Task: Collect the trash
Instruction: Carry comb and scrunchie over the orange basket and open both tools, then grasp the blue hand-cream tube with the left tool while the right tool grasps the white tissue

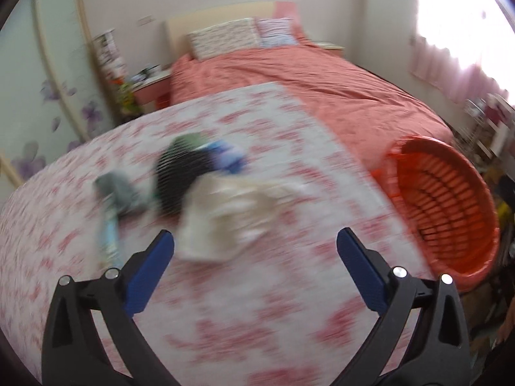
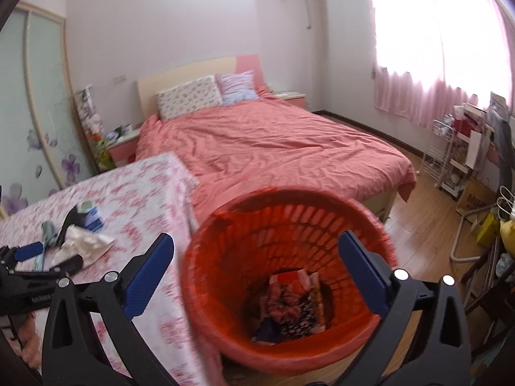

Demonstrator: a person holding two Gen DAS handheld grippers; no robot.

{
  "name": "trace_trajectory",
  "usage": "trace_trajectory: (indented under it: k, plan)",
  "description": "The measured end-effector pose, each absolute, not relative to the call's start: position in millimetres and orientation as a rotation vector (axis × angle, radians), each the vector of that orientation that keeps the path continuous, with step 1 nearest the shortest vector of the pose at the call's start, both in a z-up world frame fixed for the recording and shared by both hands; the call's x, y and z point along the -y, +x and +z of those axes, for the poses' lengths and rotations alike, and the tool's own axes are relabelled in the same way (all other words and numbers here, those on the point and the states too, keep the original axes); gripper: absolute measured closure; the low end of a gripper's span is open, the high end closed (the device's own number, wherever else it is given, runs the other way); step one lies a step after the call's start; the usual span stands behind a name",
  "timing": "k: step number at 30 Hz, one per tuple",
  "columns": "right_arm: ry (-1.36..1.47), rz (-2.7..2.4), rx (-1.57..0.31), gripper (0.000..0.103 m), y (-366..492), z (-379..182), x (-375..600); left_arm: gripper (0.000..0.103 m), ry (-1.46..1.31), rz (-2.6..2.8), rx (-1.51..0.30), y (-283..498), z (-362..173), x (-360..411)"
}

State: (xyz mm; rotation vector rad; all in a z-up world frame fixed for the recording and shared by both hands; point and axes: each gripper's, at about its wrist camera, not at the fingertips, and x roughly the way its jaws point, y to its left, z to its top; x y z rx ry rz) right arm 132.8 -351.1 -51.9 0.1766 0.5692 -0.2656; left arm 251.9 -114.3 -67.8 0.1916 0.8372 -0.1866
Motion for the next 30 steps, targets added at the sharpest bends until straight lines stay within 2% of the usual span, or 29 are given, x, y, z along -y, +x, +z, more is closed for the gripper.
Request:
trace_trajectory:
  k: [8, 10, 12, 15, 17, 18, 19, 22, 30]
  plan:
    - [0.104, -0.172, -0.616, 0.002, 143, -69, 295, 0.005, 0.135, 0.006, -0.825, 267, -78, 4]
    - [0.095, -0.148, -0.628, 0.002, 147, -71, 284, 0.013, 0.109, 0.034, -0.838, 277, -83, -13]
    - [0.089, -0.118, -0.645, 0.002, 152, -73, 273, 0.028, 0.071, 0.030, -0.872, 287, -91, -28]
    - [0.079, -0.090, -0.659, 0.002, 158, -74, 257, 0.046, 0.029, 0.025, -0.933, 306, -104, -38]
    - [0.077, -0.073, -0.667, 0.002, 161, -75, 248, 0.054, 0.023, 0.028, -0.936, 311, -109, -37]
    - [0.076, -0.065, -0.670, 0.002, 163, -74, 244, 0.063, 0.022, 0.032, -0.931, 313, -109, -39]
    - [0.075, -0.058, -0.672, 0.002, 165, -75, 241, 0.067, 0.017, 0.028, -0.933, 314, -108, -40]
    - [0.069, -0.036, -0.677, 0.002, 171, -76, 227, 0.071, 0.007, 0.036, -0.943, 312, -108, -51]
    - [0.053, 0.052, -0.716, 0.002, 198, -83, 183, 0.070, 0.016, 0.110, -0.919, 298, -110, -111]
